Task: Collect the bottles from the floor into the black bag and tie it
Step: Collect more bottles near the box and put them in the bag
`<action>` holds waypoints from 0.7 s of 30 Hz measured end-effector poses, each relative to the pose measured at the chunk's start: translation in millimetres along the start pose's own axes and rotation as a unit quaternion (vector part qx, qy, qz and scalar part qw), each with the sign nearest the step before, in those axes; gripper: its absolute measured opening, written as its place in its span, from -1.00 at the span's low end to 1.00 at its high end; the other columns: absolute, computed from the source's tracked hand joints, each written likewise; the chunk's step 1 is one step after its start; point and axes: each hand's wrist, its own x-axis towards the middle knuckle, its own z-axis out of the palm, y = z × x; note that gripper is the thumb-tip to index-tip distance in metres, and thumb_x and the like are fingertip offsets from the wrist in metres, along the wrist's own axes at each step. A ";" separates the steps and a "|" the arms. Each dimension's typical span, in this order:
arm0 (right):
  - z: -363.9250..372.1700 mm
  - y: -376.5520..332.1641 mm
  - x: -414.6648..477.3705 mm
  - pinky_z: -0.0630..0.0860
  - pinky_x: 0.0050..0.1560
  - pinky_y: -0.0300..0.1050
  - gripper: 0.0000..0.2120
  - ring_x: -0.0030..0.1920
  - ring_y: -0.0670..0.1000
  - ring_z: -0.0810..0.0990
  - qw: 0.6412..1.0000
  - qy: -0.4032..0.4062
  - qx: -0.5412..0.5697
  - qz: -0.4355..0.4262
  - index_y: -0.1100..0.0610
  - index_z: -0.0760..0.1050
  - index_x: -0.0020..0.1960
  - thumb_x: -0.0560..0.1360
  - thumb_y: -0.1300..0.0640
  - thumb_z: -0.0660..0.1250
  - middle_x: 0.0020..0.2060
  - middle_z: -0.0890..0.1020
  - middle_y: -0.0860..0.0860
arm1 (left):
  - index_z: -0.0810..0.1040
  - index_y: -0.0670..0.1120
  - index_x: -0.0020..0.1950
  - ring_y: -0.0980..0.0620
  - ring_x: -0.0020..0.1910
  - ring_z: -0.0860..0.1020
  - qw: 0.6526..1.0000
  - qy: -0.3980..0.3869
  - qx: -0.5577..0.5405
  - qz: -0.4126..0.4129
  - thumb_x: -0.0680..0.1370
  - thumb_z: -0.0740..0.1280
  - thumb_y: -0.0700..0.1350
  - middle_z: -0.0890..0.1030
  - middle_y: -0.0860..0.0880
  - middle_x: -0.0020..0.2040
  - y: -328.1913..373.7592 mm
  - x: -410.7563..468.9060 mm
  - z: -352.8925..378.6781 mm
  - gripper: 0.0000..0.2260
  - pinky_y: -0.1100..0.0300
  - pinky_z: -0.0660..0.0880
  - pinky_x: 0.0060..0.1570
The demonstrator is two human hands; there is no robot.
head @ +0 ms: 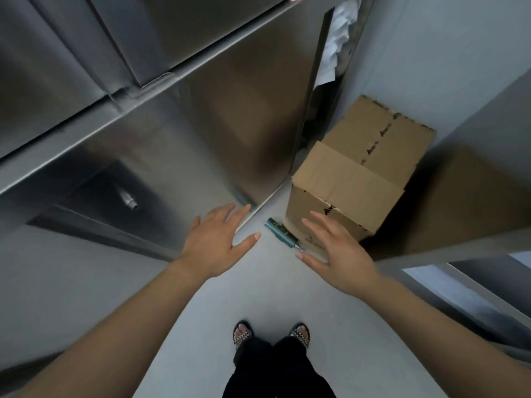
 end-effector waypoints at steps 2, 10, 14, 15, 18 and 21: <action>23.3 21.0 26.0 0.27 0.37 -0.01 -0.39 0.45 0.01 0.18 1.000 -0.003 -0.006 -0.002 -0.03 0.17 0.46 0.49 -0.25 0.17 0.48 0.19 -0.03 | 0.09 0.14 0.50 -0.03 0.48 0.18 1.000 -0.001 0.015 0.006 0.47 -0.09 0.37 0.23 -0.02 0.51 -10.7 29.8 23.3 -0.37 -0.13 0.20 0.39; 187.0 131.2 135.2 0.20 0.38 -0.07 -0.39 0.46 -0.01 0.16 1.000 0.002 0.002 0.006 -0.03 0.16 0.47 0.49 -0.23 0.19 0.49 0.16 -0.06 | 0.07 0.16 0.50 -0.03 0.48 0.16 1.000 0.018 0.012 0.016 0.52 0.01 0.32 0.21 -0.02 0.51 -64.9 154.0 194.4 -0.42 -0.14 0.18 0.40; 289.9 198.5 182.9 0.21 0.39 -0.06 -0.39 0.45 -0.01 0.17 0.999 0.008 0.041 0.030 -0.04 0.18 0.46 0.49 -0.23 0.21 0.49 0.17 -0.08 | 0.17 0.13 0.48 -0.02 0.44 0.26 0.997 0.053 -0.042 0.022 0.49 0.00 0.31 0.29 0.00 0.48 -91.0 215.1 304.2 -0.41 -0.06 0.26 0.37; 313.6 215.5 193.1 0.20 0.39 -0.06 -0.39 0.45 -0.01 0.17 0.998 0.007 0.044 0.032 -0.05 0.17 0.46 0.49 -0.23 0.20 0.49 0.16 -0.08 | 0.18 0.12 0.48 -0.03 0.43 0.28 0.996 0.062 -0.049 0.028 0.50 0.01 0.30 0.30 -0.01 0.48 -97.1 230.3 330.8 -0.43 -0.05 0.28 0.36; 376.3 263.5 219.5 0.16 0.38 -0.11 -0.38 0.46 -0.02 0.16 0.999 -0.001 0.036 0.024 -0.03 0.16 0.47 0.49 -0.21 0.22 0.49 0.16 -0.05 | 0.17 0.12 0.49 -0.03 0.44 0.26 0.995 0.073 -0.060 0.028 0.53 0.06 0.28 0.28 -0.01 0.49 -117.3 271.9 406.9 -0.45 -0.06 0.28 0.37; 428.8 301.5 240.1 0.20 0.40 -0.08 -0.38 0.45 -0.01 0.17 0.999 -0.016 0.023 0.021 -0.01 0.16 0.47 0.49 -0.21 0.21 0.49 0.18 -0.05 | 0.14 0.13 0.49 -0.04 0.46 0.24 0.996 0.066 -0.058 0.009 0.54 0.07 0.27 0.25 -0.01 0.50 -136.2 302.2 476.1 -0.45 -0.06 0.25 0.40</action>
